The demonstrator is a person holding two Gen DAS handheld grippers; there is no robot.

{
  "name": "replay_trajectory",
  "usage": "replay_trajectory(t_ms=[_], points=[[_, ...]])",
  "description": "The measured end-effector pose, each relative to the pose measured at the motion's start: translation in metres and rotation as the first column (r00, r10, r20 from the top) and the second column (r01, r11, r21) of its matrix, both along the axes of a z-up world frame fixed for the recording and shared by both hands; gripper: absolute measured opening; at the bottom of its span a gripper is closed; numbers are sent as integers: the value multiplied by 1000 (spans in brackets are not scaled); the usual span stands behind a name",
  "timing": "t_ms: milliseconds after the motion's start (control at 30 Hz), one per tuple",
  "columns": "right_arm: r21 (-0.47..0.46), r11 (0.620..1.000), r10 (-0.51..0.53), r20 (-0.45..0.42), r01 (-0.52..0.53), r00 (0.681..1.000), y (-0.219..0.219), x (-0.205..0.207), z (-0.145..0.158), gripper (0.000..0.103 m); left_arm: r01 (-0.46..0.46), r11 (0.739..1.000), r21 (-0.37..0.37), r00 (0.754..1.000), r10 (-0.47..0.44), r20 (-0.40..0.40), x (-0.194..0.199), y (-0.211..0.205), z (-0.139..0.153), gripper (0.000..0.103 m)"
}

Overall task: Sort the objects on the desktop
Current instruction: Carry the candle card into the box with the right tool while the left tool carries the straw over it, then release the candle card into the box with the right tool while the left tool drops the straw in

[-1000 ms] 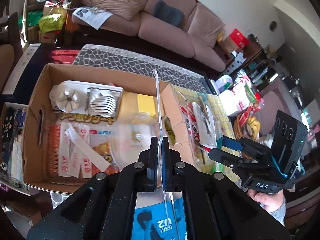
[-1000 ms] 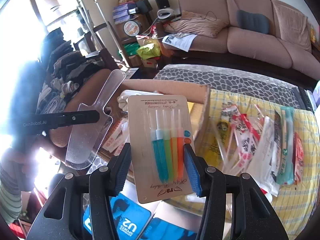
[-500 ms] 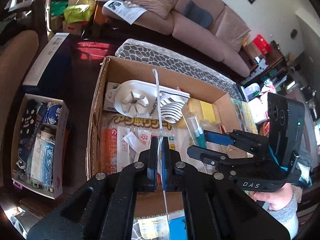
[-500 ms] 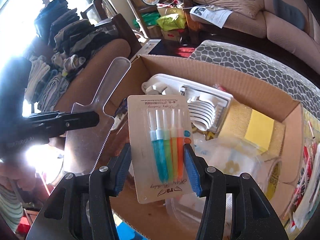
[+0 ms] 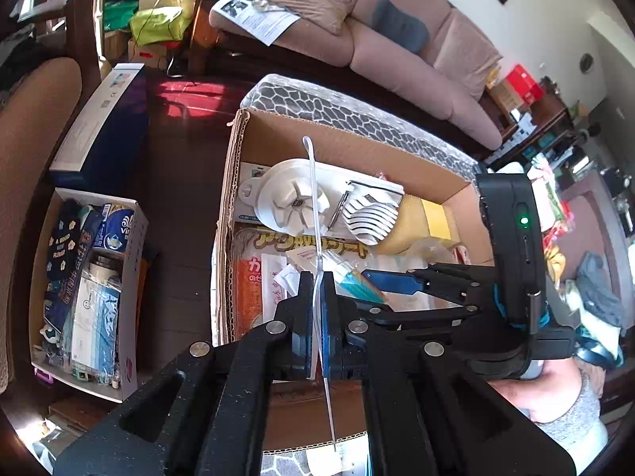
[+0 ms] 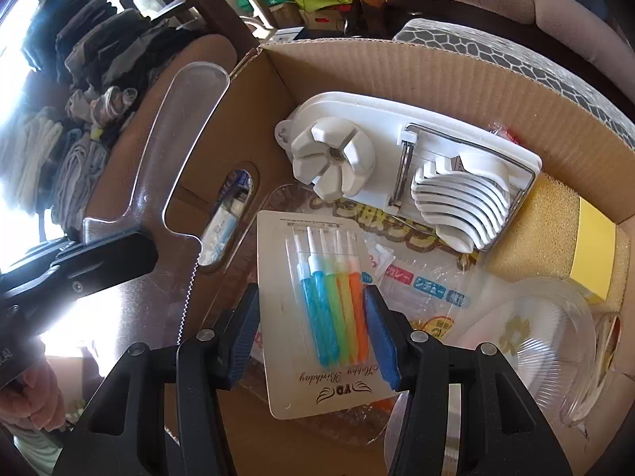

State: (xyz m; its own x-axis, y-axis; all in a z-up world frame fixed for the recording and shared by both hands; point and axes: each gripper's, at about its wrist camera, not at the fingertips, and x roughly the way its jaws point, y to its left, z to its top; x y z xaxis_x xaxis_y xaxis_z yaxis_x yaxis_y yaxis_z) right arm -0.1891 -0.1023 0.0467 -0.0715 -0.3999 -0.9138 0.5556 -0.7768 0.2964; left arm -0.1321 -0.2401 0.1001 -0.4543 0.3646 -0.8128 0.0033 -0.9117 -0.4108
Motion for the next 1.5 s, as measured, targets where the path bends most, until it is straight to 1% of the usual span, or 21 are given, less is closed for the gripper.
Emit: replay_trajectory(t_ms=[67, 200, 333, 433, 567, 633, 767, 867, 967, 1033, 1067, 1133, 1167, 1267, 1367, 1500], points=[[46, 999, 4, -10, -4, 1000, -7, 0, -4, 53, -1, 1000, 8, 1000, 1, -3, 0, -3, 1, 3], [103, 995, 0, 4, -1, 1000, -20, -3, -15, 53, 4, 1000, 21, 1000, -3, -17, 5, -7, 5, 3], [181, 983, -2, 2, 2, 1000, -28, -5, -27, 53, 4, 1000, 25, 1000, -4, -28, 8, -11, 8, 3], [209, 978, -13, 13, 10, 1000, -31, -6, -34, 54, -2, 999, 35, 1000, 2, -25, 7, -14, 6, 3], [238, 971, -18, 7, 16, 1000, -33, -8, -35, 53, -2, 999, 43, 1000, 2, -16, 7, -15, 1, 3], [241, 970, -21, 14, 17, 1000, -31, -8, -35, 54, 0, 999, 45, 1000, 0, -13, 8, -14, -1, 3], [201, 979, -26, 10, 24, 1000, -18, -8, -25, 54, 6, 999, 44, 1000, -6, -6, 6, -11, -3, 3], [145, 989, -37, -9, 38, 999, 2, -6, -7, 55, 13, 999, 48, 1000, -13, 1, 3, -5, -3, 3], [86, 995, -50, -51, 54, 997, 27, -3, 15, 61, -1, 996, 88, 1000, 0, 16, 0, 1, -6, 3], [35, 997, -59, -70, 62, 996, 42, -1, 29, 62, -33, 992, 119, 999, 30, 23, 0, 4, -11, 3], [1, 998, -62, -67, 63, 996, 48, 0, 35, 62, -58, 988, 146, 998, 54, 29, 0, 4, -14, 3], [-73, 995, -71, -48, 67, 996, 46, 0, 44, 62, -119, 972, 202, 993, 111, 51, 2, 4, -23, 3], [-94, 993, -77, -40, 73, 996, 46, 0, 46, 62, -148, 965, 217, 988, 138, 63, 3, 5, -28, 3], [-117, 991, -76, -60, 68, 995, 47, -1, 53, 62, -241, 935, 261, 970, 219, 108, 8, 5, -44, 3], [-133, 989, -69, -62, 60, 996, 50, 4, 53, 62, -334, 902, 272, 942, 307, 135, 13, 2, -54, 3], [-136, 990, -60, -68, 50, 996, 56, 6, 49, 62, -380, 891, 249, 923, 348, 161, 9, 8, -63, 3]])
